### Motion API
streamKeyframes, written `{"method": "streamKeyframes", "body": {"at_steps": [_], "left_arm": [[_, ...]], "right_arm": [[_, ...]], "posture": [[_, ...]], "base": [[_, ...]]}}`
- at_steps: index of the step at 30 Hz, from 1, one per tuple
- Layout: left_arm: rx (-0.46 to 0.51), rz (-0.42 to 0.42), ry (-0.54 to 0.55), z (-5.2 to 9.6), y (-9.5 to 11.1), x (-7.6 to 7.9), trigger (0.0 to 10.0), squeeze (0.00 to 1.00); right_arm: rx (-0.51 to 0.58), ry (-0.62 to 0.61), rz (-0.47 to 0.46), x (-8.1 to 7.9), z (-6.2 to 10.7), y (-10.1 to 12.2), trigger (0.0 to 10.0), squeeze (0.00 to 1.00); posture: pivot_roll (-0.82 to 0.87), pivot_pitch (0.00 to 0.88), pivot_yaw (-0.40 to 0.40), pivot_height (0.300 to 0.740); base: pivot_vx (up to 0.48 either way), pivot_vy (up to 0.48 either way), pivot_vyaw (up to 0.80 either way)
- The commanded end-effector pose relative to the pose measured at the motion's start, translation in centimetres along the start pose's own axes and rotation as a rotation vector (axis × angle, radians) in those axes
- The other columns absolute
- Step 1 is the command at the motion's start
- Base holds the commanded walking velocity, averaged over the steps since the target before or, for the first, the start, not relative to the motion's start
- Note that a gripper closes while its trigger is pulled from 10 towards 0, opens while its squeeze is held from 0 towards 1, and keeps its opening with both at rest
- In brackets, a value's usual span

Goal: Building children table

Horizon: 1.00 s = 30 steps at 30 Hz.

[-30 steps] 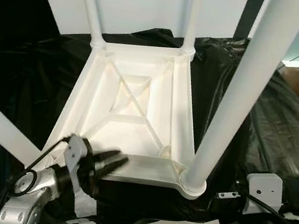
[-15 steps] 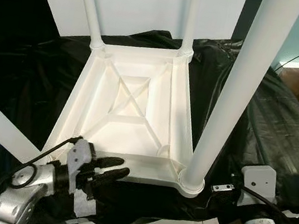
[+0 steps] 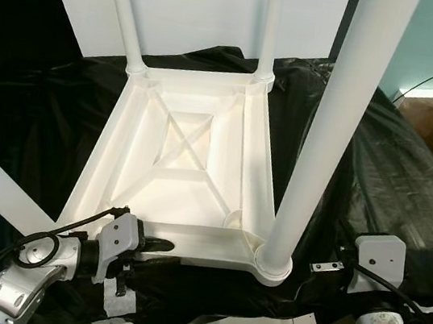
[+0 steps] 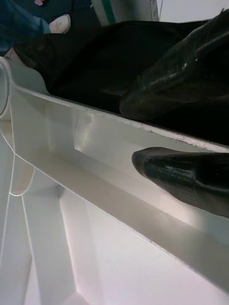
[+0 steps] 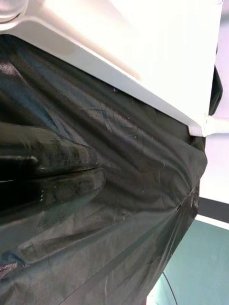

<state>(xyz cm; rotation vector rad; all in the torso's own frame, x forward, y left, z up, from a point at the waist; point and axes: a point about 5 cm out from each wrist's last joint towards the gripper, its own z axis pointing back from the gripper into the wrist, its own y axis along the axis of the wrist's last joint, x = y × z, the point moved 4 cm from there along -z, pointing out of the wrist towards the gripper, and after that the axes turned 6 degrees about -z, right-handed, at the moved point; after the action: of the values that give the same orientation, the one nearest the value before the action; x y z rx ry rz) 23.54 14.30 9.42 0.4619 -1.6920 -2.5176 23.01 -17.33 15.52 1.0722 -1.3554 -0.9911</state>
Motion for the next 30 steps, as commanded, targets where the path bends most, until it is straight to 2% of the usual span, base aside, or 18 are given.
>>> {"method": "streamKeyframes", "body": {"at_steps": [1, 4, 7, 8, 9, 11, 12, 13, 15, 16, 17, 18, 22, 24, 25, 28, 29, 30], "left_arm": [[0.020, 0.059, -0.338, 1.0, -0.3, 3.4, 10.0, 0.10], [0.042, 0.060, -0.337, 1.1, 0.2, 3.1, 10.0, 0.07], [0.013, 0.027, -0.328, 0.9, -0.2, 3.0, 10.0, 0.05], [-0.128, -0.036, -0.340, 0.1, -2.4, 3.5, 10.0, 0.04], [-0.128, -0.036, -0.340, 0.1, -2.4, 3.5, 10.0, 0.04], [-0.195, -0.067, -0.347, -0.2, -3.5, 3.8, 10.0, 0.04], [-0.275, -0.084, -0.355, -0.3, -4.5, 4.0, 10.0, 0.05], [-0.319, -0.081, -0.351, -0.5, -5.2, 4.1, 7.3, 0.05], [-0.338, -0.071, -0.347, -0.6, -5.5, 4.2, 7.3, 0.05], [-0.345, -0.050, -0.343, -1.0, -5.5, 4.4, 3.3, 0.04], [-0.345, -0.050, -0.343, -1.0, -5.5, 4.4, 3.3, 0.04], [-0.357, -0.038, -0.321, -1.5, -5.5, 4.3, 0.0, 0.04], [-0.400, -0.028, -0.225, -2.7, -5.8, 3.5, 0.0, 0.05], [-0.426, -0.017, -0.085, -4.1, -6.1, 1.9, 0.0, 0.05], [-0.426, -0.017, -0.085, -4.1, -6.1, 1.9, 0.0, 0.05], [-0.434, 0.016, 0.111, -5.4, -6.4, -0.8, 0.0, 0.06], [-0.434, 0.016, 0.111, -5.4, -6.4, -0.8, 0.0, 0.06], [-0.446, 0.007, 0.146, -5.4, -6.6, -1.5, 0.8, 0.05]], "right_arm": [[-0.016, -0.007, -0.013, 0.0, -0.1, -0.5, 10.0, 0.00], [-0.022, -0.011, -0.007, 0.1, -0.2, -0.6, 10.0, 0.00], [-0.023, -0.014, -0.002, 0.2, -0.4, -0.7, 10.0, 0.00], [-0.013, -0.013, 0.000, 0.2, -0.7, -0.4, 10.0, 0.00], [-0.013, -0.013, 0.000, 0.2, -0.7, -0.4, 10.0, 0.00], [-0.009, -0.013, 0.000, 0.2, -0.8, -0.3, 10.0, 0.00], [-0.005, -0.013, 0.001, 0.2, -0.9, -0.2, 10.0, 0.00], [0.000, -0.015, 0.003, 0.3, -1.0, 0.0, 10.0, 0.00], [0.002, -0.016, 0.004, 0.3, -1.1, 0.0, 10.0, 0.00], [0.005, -0.020, 0.004, 0.4, -1.1, 0.1, 10.0, 0.00], [0.005, -0.020, 0.004, 0.4, -1.1, 0.1, 10.0, 0.00], [0.008, -0.023, 0.004, 0.5, -1.1, 0.2, 10.0, 0.00], [0.011, -0.026, 0.000, 0.4, -1.2, 0.3, 10.0, 0.00], [0.015, -0.026, -0.005, 0.3, -1.3, 0.4, 10.0, 0.00], [0.015, -0.026, -0.005, 0.3, -1.3, 0.4, 10.0, 0.00], [0.024, -0.021, -0.012, 0.0, -1.6, 0.7, 10.0, 0.00], [0.024, -0.021, -0.012, 0.0, -1.6, 0.7, 10.0, 0.00], [0.026, -0.020, -0.015, 0.0, -1.6, 0.8, 10.0, 0.00]], "posture": [[-0.13, 0.057, 0.054, 0.740], [-0.12, 0.058, 0.052, 0.740], [-0.12, 0.057, 0.051, 0.740], [-0.12, 0.056, 0.050, 0.740], [-0.12, 0.056, 0.050, 0.740], [-0.12, 0.056, 0.050, 0.740], [-0.12, 0.058, 0.049, 0.740], [-0.12, 0.059, 0.049, 0.740], [-0.12, 0.059, 0.049, 0.740], [-0.12, 0.059, 0.050, 0.740], [-0.12, 0.059, 0.050, 0.740], [-0.12, 0.060, 0.050, 0.740], [-0.12, 0.060, 0.051, 0.740], [-0.12, 0.058, 0.050, 0.740], [-0.12, 0.058, 0.050, 0.740], [-0.12, 0.059, 0.048, 0.740], [-0.12, 0.059, 0.048, 0.740], [-0.12, 0.060, 0.046, 0.740]], "base": [[0.000, 0.000, 0.00], [0.000, 0.000, 0.00], [0.000, 0.000, 0.00], [0.000, 0.000, 0.00], [0.000, 0.000, 0.00], [0.000, 0.000, 0.00], [0.000, 0.000, 0.00], [0.000, 0.000, 0.00], [0.000, 0.000, 0.00], [0.000, 0.000, 0.00], [0.000, 0.000, 0.00], [0.000, 0.000, 0.00], [0.000, 0.000, 0.00], [0.000, 0.000, 0.00], [0.000, 0.000, 0.00], [0.000, 0.000, 0.00], [0.000, 0.000, 0.00], [0.000, 0.000, 0.00]]}}
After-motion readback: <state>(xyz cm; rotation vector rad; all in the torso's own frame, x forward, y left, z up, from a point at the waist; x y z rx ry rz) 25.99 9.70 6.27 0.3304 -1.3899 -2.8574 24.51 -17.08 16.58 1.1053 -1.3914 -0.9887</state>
